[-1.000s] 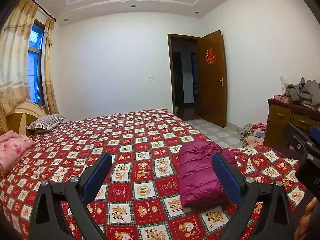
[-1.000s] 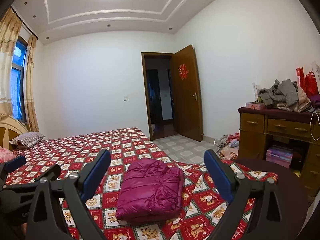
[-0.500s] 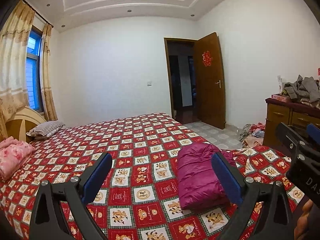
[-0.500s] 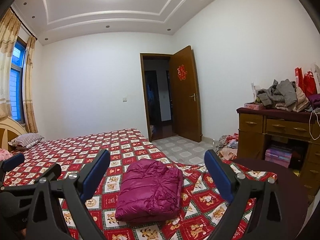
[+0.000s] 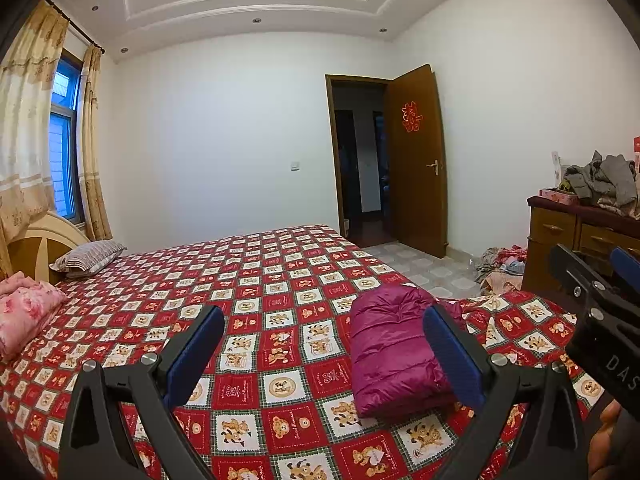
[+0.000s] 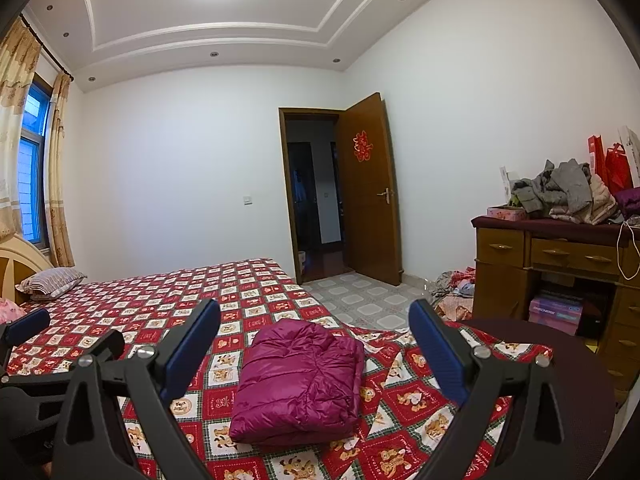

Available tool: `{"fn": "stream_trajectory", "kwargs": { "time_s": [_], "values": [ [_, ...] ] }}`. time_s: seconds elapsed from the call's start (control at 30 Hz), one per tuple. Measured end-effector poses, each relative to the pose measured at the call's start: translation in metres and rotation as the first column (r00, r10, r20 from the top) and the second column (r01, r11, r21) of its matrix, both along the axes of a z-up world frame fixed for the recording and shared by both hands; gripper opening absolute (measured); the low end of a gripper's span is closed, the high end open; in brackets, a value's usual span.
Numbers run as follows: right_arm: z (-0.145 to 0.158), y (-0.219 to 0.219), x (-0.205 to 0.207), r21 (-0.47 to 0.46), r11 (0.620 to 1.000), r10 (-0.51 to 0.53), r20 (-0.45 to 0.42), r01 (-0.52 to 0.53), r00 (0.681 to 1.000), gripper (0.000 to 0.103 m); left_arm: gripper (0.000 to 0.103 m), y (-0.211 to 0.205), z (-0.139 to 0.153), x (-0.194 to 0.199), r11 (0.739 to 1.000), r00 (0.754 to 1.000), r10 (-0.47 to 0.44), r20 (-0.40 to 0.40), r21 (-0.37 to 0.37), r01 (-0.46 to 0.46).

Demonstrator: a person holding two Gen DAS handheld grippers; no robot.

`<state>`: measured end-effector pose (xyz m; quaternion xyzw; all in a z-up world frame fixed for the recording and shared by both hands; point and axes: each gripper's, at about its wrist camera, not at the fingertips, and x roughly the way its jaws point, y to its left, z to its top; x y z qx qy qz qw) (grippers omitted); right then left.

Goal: Fold large clothes

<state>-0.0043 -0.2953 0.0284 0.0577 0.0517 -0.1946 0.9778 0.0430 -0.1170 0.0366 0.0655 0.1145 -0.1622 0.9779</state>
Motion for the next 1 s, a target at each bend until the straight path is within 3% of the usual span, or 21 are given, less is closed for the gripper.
{"fn": "stream_trajectory", "kwargs": {
  "time_s": [0.5,1.0],
  "values": [
    [0.001,-0.001,0.001,-0.001,1.000,-0.005,0.001,0.005,1.000,0.097,0.100,0.003,0.000,0.001,0.996,0.996,-0.078,-0.042,-0.036,0.076],
    [-0.005,-0.003,0.007,0.020,1.000,-0.013,-0.035,0.014,0.999,0.097,0.100,0.008,-0.008,0.018,0.999,0.995,-0.044,-0.095,-0.027,0.042]
  ]
}}
